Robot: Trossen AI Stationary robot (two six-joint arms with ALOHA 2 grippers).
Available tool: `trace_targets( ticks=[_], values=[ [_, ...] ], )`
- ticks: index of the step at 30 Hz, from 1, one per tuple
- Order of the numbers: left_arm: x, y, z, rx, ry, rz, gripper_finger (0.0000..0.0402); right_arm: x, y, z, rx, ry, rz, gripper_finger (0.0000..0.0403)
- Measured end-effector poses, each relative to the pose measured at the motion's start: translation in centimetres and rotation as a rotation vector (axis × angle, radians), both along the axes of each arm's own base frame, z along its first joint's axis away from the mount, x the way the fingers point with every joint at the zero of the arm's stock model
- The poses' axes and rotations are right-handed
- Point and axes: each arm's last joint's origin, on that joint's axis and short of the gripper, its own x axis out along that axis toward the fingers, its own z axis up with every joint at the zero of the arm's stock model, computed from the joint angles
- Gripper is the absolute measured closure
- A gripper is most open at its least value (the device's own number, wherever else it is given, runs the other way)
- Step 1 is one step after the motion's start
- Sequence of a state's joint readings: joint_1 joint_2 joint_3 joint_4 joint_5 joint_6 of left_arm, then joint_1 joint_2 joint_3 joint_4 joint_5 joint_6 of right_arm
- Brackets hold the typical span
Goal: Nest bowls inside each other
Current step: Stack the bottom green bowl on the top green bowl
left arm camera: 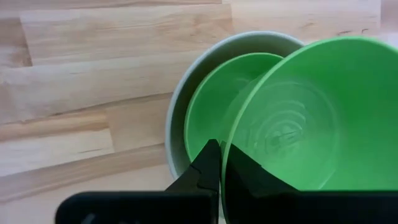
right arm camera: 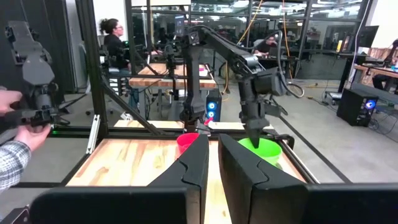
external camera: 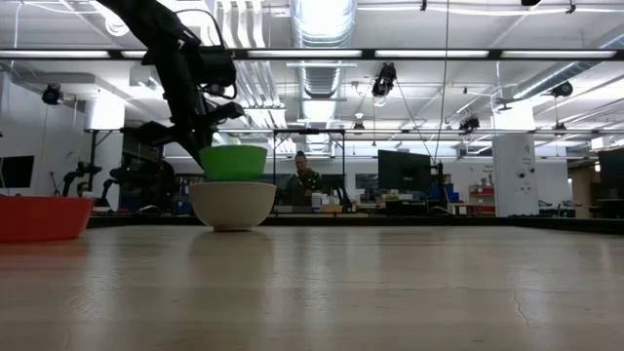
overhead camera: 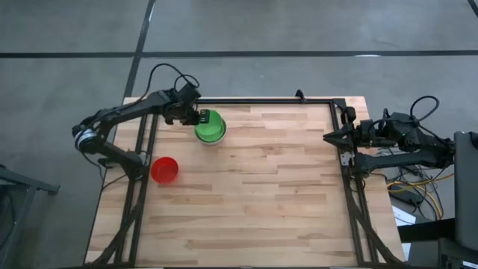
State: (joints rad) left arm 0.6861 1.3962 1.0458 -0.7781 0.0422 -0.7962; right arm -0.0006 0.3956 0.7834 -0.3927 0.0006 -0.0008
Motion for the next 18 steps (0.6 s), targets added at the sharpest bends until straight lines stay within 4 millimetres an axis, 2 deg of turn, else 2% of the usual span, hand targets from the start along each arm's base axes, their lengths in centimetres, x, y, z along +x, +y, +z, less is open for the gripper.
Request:
trace_targets(
  ticks=[18],
  values=[
    [0.32, 0.45, -0.76, 0.040, 0.050, -0.001, 0.0390, -0.01, 0.00, 0.00, 0.000, 0.000, 0.000, 0.0369]
  ],
)
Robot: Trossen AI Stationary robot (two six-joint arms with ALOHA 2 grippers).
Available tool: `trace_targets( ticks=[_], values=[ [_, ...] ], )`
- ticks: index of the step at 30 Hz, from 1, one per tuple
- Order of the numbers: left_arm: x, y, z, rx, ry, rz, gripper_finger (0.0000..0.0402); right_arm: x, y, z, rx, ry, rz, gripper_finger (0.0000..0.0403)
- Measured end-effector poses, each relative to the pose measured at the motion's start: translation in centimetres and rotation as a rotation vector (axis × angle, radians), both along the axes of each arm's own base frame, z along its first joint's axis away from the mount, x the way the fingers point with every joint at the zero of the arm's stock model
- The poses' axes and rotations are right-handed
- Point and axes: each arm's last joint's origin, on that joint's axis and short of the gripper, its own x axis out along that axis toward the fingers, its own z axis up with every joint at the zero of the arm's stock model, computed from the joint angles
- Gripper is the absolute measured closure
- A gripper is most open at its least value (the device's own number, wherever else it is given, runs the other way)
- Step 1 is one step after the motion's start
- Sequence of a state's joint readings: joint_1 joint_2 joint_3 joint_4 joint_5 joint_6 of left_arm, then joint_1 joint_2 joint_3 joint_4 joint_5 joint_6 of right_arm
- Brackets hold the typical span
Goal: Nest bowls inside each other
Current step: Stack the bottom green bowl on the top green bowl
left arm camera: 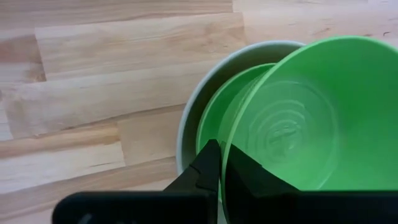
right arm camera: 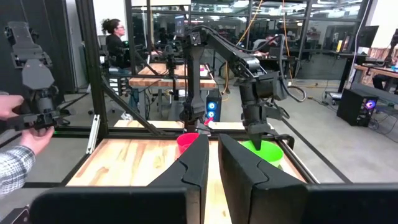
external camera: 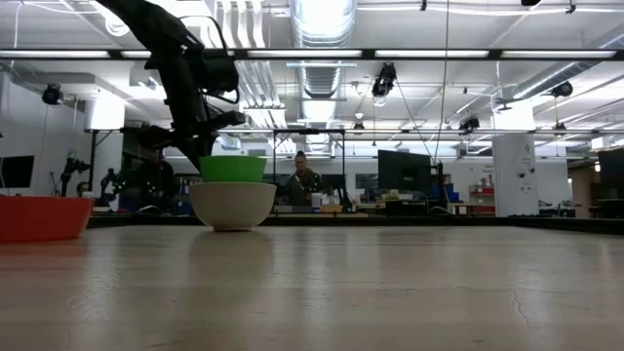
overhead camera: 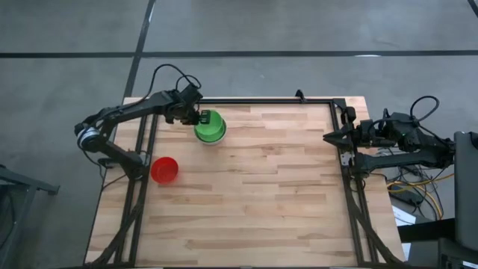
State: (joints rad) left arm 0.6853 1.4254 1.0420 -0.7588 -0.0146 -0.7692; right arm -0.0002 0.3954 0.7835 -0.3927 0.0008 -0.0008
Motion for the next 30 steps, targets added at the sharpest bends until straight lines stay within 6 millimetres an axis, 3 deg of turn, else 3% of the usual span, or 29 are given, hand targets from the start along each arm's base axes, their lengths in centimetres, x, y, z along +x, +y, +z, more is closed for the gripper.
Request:
trace_targets(
  ticks=[30],
  values=[
    [0.2, -0.6, -2.6, 0.002, -0.052, -0.008, 0.0392, 0.0, 0.0, 0.0, 0.000, 0.000, 0.000, 0.0369]
  ],
)
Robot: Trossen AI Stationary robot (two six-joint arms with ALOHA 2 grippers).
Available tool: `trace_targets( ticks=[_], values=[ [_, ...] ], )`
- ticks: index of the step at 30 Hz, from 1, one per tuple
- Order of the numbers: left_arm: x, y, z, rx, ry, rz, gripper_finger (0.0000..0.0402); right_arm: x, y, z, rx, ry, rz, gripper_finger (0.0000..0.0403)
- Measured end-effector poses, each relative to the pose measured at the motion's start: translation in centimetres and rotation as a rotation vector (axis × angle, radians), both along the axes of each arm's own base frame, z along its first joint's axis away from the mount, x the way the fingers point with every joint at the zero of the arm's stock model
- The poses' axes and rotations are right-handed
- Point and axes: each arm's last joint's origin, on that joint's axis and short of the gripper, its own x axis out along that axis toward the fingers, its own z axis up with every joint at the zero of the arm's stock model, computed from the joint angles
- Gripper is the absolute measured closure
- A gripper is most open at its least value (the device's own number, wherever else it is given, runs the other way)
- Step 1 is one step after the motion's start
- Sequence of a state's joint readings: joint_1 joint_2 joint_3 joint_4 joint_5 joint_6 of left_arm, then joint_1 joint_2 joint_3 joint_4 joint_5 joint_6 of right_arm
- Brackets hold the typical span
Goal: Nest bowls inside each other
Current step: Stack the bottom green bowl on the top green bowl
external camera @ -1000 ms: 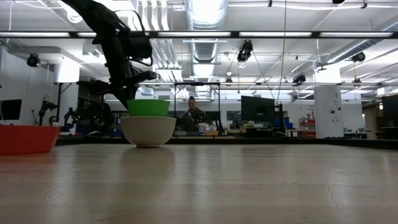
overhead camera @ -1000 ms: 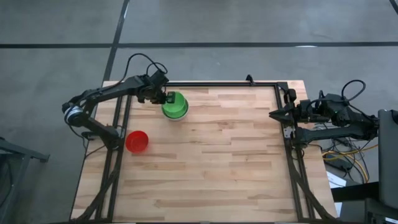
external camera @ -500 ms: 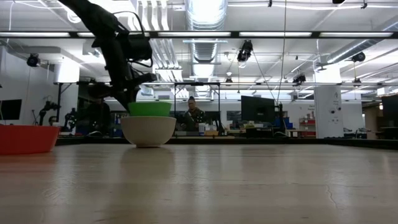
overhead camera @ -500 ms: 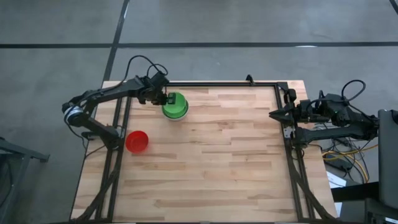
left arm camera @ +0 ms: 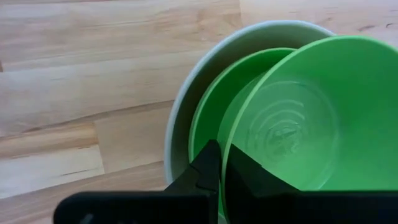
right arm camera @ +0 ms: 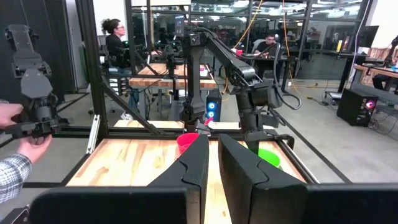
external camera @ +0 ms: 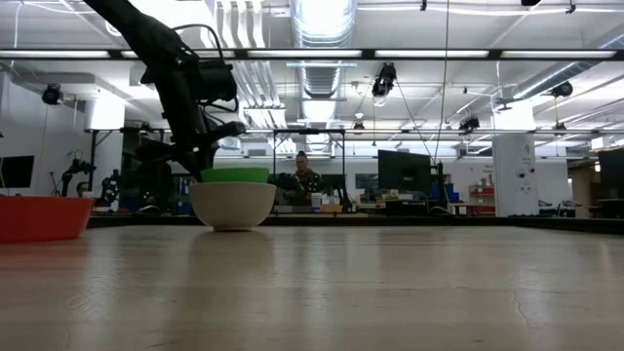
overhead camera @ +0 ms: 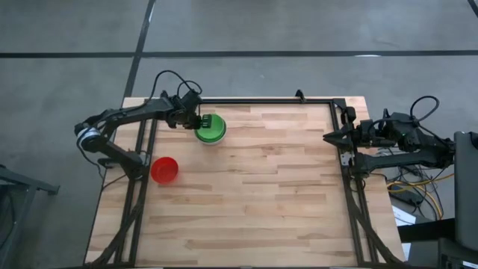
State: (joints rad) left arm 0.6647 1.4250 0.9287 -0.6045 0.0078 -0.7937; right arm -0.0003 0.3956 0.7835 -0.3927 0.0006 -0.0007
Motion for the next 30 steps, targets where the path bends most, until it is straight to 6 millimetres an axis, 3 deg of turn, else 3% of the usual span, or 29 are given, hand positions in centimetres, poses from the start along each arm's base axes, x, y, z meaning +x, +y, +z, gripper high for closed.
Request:
trace_targets(
  ticks=[30],
  values=[
    [0.21, -0.31, -0.03, -0.005, -0.002, -0.002, 0.0387, 0.00, 0.00, 0.00, 0.000, 0.000, 0.000, 0.0369]
  ],
)
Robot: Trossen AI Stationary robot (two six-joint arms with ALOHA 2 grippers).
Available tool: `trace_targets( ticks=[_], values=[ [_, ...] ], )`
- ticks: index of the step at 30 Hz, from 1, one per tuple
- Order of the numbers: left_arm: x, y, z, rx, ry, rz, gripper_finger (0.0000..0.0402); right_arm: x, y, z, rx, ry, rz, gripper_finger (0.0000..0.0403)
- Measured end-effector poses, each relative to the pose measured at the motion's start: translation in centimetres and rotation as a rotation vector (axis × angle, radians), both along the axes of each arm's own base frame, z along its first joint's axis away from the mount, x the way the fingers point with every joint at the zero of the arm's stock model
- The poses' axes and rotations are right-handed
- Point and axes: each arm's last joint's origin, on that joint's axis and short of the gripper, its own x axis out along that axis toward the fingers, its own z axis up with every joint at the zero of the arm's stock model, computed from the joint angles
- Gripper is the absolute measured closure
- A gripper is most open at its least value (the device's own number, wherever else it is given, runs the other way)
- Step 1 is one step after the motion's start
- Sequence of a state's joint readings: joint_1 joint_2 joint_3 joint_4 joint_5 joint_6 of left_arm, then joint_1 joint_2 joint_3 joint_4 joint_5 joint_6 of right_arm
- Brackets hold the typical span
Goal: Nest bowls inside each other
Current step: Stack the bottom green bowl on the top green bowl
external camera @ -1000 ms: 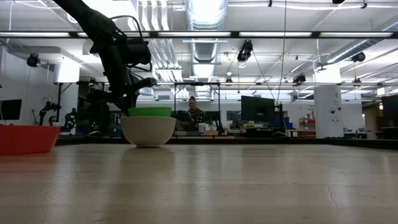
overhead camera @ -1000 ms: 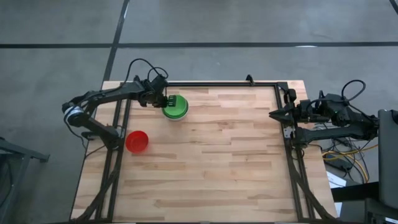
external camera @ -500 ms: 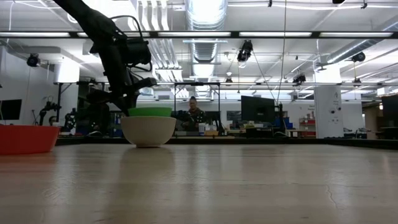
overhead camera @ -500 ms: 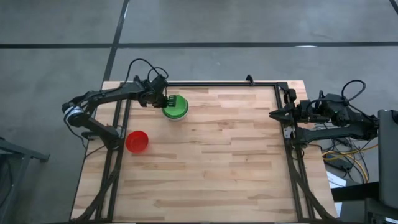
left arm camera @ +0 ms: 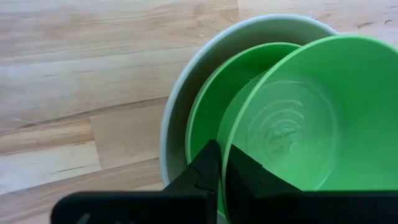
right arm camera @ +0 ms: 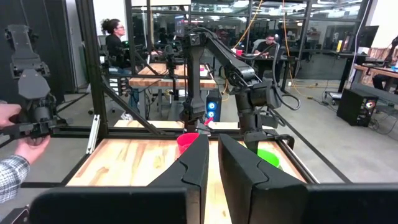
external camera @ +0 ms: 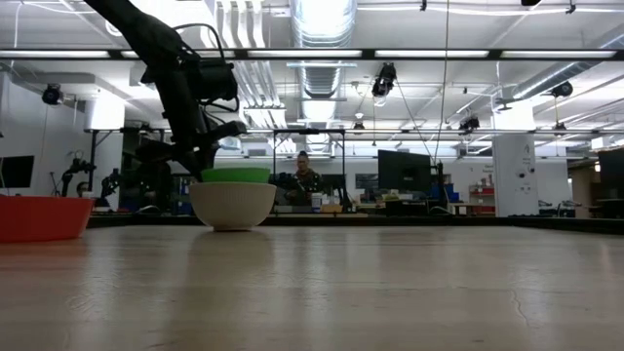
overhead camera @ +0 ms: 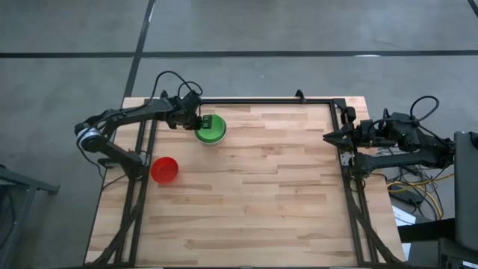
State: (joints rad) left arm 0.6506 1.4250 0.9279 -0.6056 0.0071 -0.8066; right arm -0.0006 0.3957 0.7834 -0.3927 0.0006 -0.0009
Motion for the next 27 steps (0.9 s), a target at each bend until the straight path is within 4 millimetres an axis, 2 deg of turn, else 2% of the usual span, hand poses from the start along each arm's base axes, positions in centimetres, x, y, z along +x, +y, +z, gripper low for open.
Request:
trace_targets(
  ticks=[13, 27],
  values=[
    [0.02, -0.02, 0.00, -0.003, -0.003, 0.007, 0.0366, -0.01, 0.00, 0.00, 0.000, 0.000, 0.000, 0.0369],
    [0.08, -0.08, 0.04, -0.026, -0.024, 0.001, 0.0305, 0.00, 0.00, 0.01, 0.000, 0.000, 0.000, 0.0369]
  ],
)
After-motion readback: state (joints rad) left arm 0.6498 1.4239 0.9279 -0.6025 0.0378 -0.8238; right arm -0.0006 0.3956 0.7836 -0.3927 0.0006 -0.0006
